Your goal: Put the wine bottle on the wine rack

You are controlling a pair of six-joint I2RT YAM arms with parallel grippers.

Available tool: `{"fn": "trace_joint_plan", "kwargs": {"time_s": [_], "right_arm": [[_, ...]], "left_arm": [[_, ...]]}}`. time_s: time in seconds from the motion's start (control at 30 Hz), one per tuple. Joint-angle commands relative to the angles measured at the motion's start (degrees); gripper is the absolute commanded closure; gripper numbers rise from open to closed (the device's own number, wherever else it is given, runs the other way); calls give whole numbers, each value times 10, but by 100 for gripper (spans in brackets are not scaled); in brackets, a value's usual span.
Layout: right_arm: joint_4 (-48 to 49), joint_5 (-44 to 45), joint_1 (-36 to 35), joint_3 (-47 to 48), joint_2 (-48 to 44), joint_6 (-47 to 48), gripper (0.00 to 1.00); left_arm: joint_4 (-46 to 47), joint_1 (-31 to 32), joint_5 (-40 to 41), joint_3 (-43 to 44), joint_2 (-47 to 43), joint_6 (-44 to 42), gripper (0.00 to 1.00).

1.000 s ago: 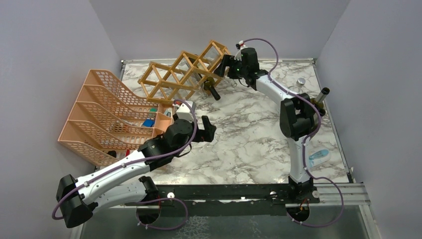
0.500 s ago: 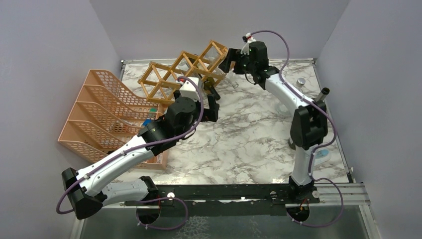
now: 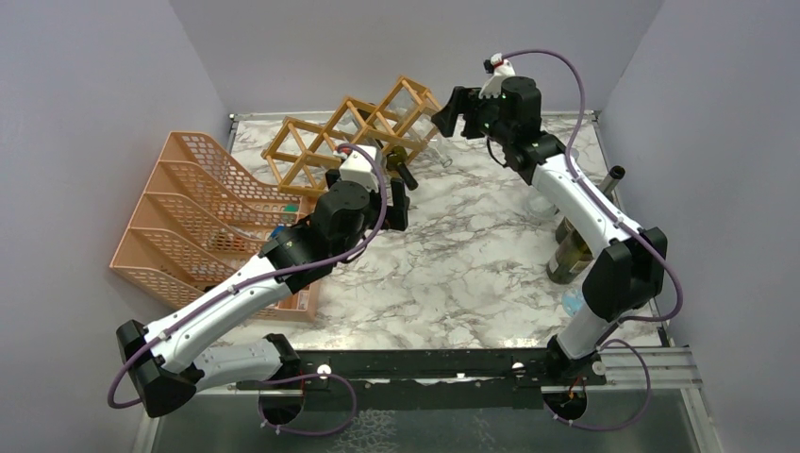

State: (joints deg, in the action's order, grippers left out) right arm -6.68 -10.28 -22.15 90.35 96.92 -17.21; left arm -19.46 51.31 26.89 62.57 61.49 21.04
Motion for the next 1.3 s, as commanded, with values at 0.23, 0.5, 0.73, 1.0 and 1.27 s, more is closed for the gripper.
{"fn": "trace_joint_plan", "kwargs": {"time_s": [0.23, 0.5, 0.73, 1.0, 1.27], "right_arm": [[-37, 24, 2, -10, 53, 23, 12], [-60, 22, 3, -6, 117, 38, 14], [-47, -3, 2, 20, 162, 72, 38], [-42, 11, 0, 22, 165, 126, 66], [-19, 82, -18, -4, 154, 179, 67]], "left_arm": [[-5, -9, -3, 10, -17, -7, 1], [-8, -13, -5, 7, -25, -11, 1], [-8, -15, -10, 6, -17, -10, 1], [-9, -20, -5, -1, -24, -12, 1], [-10, -26, -1, 0, -21, -18, 1]]}}
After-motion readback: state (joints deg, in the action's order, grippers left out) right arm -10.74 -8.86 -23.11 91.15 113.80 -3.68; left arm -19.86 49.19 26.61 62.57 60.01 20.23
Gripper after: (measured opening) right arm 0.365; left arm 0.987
